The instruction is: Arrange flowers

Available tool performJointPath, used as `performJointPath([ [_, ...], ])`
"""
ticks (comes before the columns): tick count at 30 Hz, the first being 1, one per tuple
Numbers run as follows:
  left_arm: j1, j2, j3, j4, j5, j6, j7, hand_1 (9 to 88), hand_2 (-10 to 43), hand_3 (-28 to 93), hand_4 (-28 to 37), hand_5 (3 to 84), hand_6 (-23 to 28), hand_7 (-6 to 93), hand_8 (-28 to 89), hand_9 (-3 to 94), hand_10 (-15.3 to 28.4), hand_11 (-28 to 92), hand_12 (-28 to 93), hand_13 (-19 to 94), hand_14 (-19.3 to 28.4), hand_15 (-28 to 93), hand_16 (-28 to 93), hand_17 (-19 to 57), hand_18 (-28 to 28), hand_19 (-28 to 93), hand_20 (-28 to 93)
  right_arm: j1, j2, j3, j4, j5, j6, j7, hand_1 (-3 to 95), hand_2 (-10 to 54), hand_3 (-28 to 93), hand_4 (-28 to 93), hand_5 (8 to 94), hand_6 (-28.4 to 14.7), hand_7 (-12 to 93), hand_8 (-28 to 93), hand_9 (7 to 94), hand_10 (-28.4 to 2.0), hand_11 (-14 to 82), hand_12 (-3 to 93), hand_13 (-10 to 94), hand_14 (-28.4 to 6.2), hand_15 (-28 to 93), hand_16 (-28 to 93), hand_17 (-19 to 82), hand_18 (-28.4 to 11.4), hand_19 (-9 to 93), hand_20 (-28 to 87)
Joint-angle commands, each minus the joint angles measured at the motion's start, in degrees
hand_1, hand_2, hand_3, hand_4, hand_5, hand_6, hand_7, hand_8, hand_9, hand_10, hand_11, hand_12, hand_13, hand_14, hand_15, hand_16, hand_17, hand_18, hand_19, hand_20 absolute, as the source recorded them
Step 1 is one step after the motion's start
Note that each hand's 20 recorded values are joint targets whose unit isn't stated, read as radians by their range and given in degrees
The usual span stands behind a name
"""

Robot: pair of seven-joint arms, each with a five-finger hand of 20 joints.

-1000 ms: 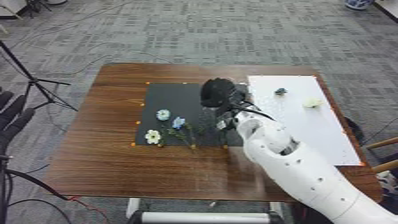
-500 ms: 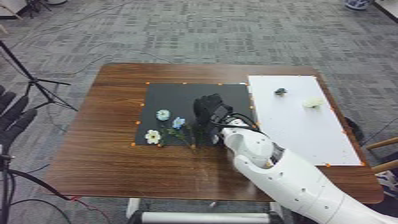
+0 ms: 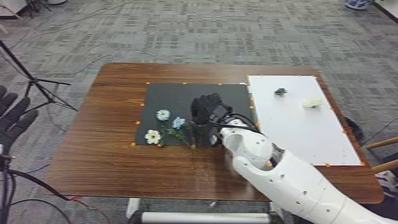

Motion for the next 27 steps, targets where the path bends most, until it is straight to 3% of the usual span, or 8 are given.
performJointPath([
  [1, 0.2, 0.05, -0.82, 0.14, 0.41, -0.33, -0.79, 22.8, 18.1, 64, -28.3, 37.5, 8.6, 7.8, -6, 31.1, 12.8, 12, 14, 24, 13.9, 26, -2, -3.6, 12.8, 24, 11, -0.3, -0.4, 0.8, -1.5, -0.2, -0.8, 0.7, 48.4, -9.5, 72, -28, 72.3, 0.4, 24, -1, 79.4, -9.3, 17.2, 37.5, 57, -12.6, 66, 35, 25, -22.8, 75, 43],
  [4, 0.3, -0.03, -0.88, 0.08, 0.24, -0.32, -0.65, 23.0, 17.8, 64, -28.3, 37.4, 8.5, 7.9, -6, 31.0, 12.8, 11, 14, 24, 13.9, 26, -2, -3.6, 12.8, 24, 11, -0.3, -0.3, 0.9, -1.9, -0.9, -2.0, 0.9, 48.2, -9.5, 72, -28, 71.9, 0.5, 23, -1, 78.9, -9.2, 17.9, 36.9, 57, -12.7, 67, 34, 25, -22.8, 75, 43],
  [7, 0.1, 0.12, -0.71, 0.41, 0.84, -1.13, -0.87, 23.0, 17.7, 64, -28.3, 37.3, 8.4, 8.1, -6, 31.0, 12.8, 11, 14, 24, 13.9, 26, -2, -3.6, 12.8, 24, 11, -0.3, -0.3, 1.1, -2.2, 0.7, -3.0, 1.2, 47.8, -9.5, 73, -28, 70.4, 0.5, 21, -3, 78.4, -9.4, 18.6, 36.2, 56, -12.8, 67, 34, 25, -22.9, 75, 43],
  [11, -0.2, 0.16, -0.35, 0.48, 0.87, -1.21, -0.77, 23.3, 17.6, 64, -28.3, 37.2, 8.3, 8.1, -6, 30.8, 12.8, 11, 14, 24, 13.7, 26, -2, -3.7, 12.7, 24, 11, -0.1, -0.1, 1.1, -2.3, 0.4, -3.3, 1.7, 46.0, -9.5, 75, -28, 67.5, 0.4, 20, -13, 75.5, -10.4, 22.0, 32.8, 56, -13.0, 66, 34, 24, -23.1, 74, 42],
  [19, 0.3, -0.01, -0.63, 0.2, 0.47, -1.11, -0.16, 23.3, 17.4, 64, -28.3, 37.1, 8.3, 8.1, -6, 30.7, 13.0, 11, 14, 24, 13.9, 26, -1, -3.9, 12.9, 23, 11, 0.2, -0.3, 1.7, -2.6, 0.6, -3.8, 1.2, 43.7, -9.5, 77, -28, 65.1, -0.5, 18, -13, 72.9, -11.2, 26.2, 28.3, 55, -13.1, 67, 34, 24, -23.1, 74, 42],
  [25, 0.2, -0.27, -0.18, 0.05, 0.32, -1.09, 0.24, 23.5, 17.4, 63, -28.3, 37.1, 8.3, 7.9, -6, 30.6, 13.0, 11, 14, 24, 13.8, 25, -1, -3.9, 12.8, 23, 11, -1.6, 1.5, 6.1, -6.8, -1.3, -3.1, 0.7, 40.3, -9.5, 80, -28, 63.5, -1.1, 18, -13, 70.7, -12.2, 29.6, 24.1, 55, -13.8, 67, 34, 24, -23.3, 74, 42],
  [27, 0.3, 0.0, -0.2, 0.08, 0.41, -1.44, 0.4, 23.4, 17.3, 63, -28.3, 37.1, 8.4, 7.9, -6, 30.6, 13.1, 11, 14, 24, 13.9, 25, -1, -3.9, 12.8, 23, 11, -3.3, 2.6, 10.9, -9.7, -2.6, -8.0, 1.3, 37.9, -9.5, 80, -28, 63.1, -1.4, 17, -13, 70.1, -12.5, 29.7, 23.5, 54, -14.2, 67, 34, 23, -23.6, 74, 42],
])
